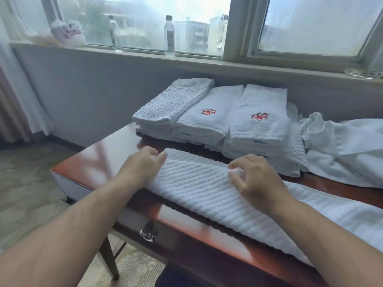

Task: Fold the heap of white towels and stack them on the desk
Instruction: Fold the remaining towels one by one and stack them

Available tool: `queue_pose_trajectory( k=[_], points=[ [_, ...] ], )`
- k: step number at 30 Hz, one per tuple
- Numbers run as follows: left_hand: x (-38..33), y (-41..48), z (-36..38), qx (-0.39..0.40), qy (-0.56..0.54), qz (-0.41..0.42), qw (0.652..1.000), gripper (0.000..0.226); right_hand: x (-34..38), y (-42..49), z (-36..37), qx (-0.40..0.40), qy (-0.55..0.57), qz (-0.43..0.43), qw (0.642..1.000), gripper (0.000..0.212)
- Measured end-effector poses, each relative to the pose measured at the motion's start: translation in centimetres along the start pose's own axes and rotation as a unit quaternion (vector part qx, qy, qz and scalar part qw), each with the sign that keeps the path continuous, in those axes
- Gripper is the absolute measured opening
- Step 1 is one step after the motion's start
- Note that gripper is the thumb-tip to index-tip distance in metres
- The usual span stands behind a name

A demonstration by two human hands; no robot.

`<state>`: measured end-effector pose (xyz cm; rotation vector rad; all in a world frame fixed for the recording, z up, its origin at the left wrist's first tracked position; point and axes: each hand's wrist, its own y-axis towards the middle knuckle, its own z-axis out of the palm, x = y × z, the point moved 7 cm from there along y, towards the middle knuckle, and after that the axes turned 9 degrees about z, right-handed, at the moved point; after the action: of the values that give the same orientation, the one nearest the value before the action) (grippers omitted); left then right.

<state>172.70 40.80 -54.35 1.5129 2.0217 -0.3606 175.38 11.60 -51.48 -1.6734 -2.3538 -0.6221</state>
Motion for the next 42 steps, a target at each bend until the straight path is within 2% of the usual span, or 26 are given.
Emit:
queue_pose_trajectory(
  k=[4,6,9,12,14,18,20,24,28,31,35,37,39,42],
  points=[
    [-0.8,1.2,-0.9,-0.027,0.005,0.03,0.999,0.047,-0.5,2.6,0.6,0.047,-0.021,0.055,0.997,0.03],
    [-1.3,1.6,-0.9,-0.025,0.039,0.045,0.998,0.044,-1.0,3.3,1.1,0.073,-0.023,0.083,0.994,0.028],
    [-2.3,1.7,-0.7,-0.034,0.098,0.077,0.992,0.031,-1.3,4.3,0.8,0.069,-0.018,0.104,0.992,0.037],
    [-3.2,1.9,-0.4,-0.031,0.009,0.101,0.994,0.023,-1.3,5.8,0.0,0.093,-0.006,0.134,0.987,0.041],
    [-3.3,1.9,0.0,0.0,0.007,0.107,0.994,0.018,-1.4,6.4,-0.2,0.133,-0.005,0.155,0.979,0.041],
    [-2.4,1.3,1.3,0.081,0.046,0.129,0.987,0.045,-1.4,6.1,0.1,0.203,-0.029,0.144,0.968,0.049],
    [-2.2,0.9,1.3,0.082,0.04,0.147,0.985,0.05,-1.4,5.7,0.2,0.231,-0.026,0.139,0.963,0.05],
    [-2.4,0.2,0.8,0.077,0.101,0.183,0.975,0.059,-0.7,4.2,1.3,0.309,-0.029,0.128,0.942,0.063],
    [-3.1,-1.1,0.6,0.065,0.125,0.212,0.967,0.044,0.1,3.4,1.9,0.282,-0.051,0.082,0.954,0.065],
    [-3.1,-1.5,0.5,0.069,0.122,0.21,0.968,0.04,0.2,2.5,2.0,0.279,-0.03,0.086,0.956,0.059],
    [-2.1,-1.7,0.4,0.168,0.052,0.138,0.975,0.042,0.0,1.3,1.5,0.253,0.01,0.092,0.963,0.058],
    [-1.9,-1.7,0.1,0.191,0.058,0.098,0.975,0.039,0.3,1.0,1.2,0.226,0.003,0.078,0.971,0.059],
    [-2.4,-1.5,-0.1,0.191,0.079,0.079,0.975,0.051,0.7,0.8,0.9,0.204,-0.005,0.066,0.977,0.057],
    [-3.2,-1.5,-0.3,0.168,0.102,0.069,0.978,0.067,1.6,0.4,0.7,0.189,0.012,0.015,0.982,0.041]
  ],
)
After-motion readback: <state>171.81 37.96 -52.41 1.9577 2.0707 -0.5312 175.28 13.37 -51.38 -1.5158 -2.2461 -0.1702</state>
